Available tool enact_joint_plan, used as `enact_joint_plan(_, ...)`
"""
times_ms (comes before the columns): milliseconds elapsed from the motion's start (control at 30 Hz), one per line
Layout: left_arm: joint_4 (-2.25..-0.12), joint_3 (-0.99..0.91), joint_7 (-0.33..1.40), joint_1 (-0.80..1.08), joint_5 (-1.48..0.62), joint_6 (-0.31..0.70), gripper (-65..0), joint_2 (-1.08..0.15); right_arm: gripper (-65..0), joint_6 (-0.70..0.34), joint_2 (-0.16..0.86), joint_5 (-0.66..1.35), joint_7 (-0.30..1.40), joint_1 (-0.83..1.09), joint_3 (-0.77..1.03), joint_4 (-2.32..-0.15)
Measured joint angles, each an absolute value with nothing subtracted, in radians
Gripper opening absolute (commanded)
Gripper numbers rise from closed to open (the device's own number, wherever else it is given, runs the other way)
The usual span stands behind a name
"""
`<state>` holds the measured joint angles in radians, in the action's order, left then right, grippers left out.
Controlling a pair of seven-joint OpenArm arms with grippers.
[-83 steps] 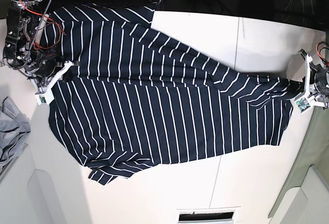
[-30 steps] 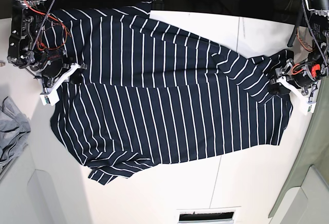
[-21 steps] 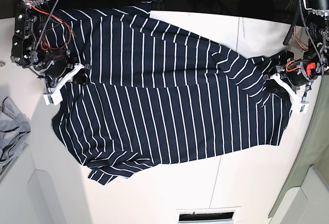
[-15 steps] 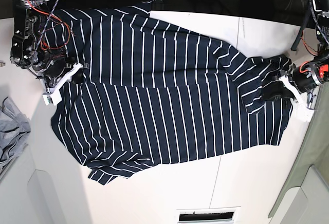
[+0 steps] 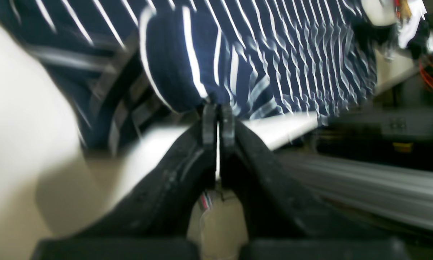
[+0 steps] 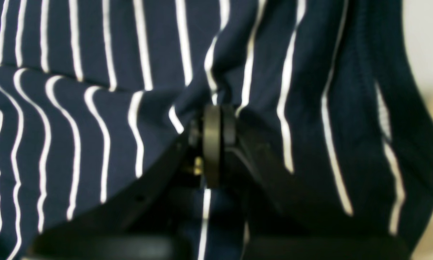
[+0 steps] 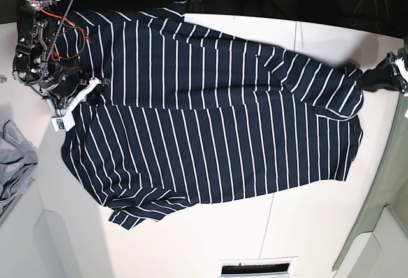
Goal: Layout the t-shirt on the table in an organized manner, then fold the t-shirt properly
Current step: 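Release the fabric and raise the left gripper off the shirt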
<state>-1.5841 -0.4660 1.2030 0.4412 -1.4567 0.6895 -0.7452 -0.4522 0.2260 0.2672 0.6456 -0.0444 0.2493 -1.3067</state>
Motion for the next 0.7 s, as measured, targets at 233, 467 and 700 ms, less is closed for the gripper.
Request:
enact_joint_plan(233,-1.658,-0.474,1.22,0.672,-1.457,0.69,-65.0,-0.743,-65.0,-0.452,0.261,0.264,0.629,-0.073,0.249,-1.306)
enact_joint_plan(467,-1.658,-0.486,1.216,0.687,-1.459,0.69,-41.8,-0.744,-65.0,-0.452,0.284,0.295,0.629,-0.114,0.249,-1.306)
enact_joint_plan(700,-1.658,-0.679,1.148,0.675,-1.457,0.69,-41.8,-0.743,-65.0,-0.451,0.285,0.304,0.634,-0.138,0.249,-1.306)
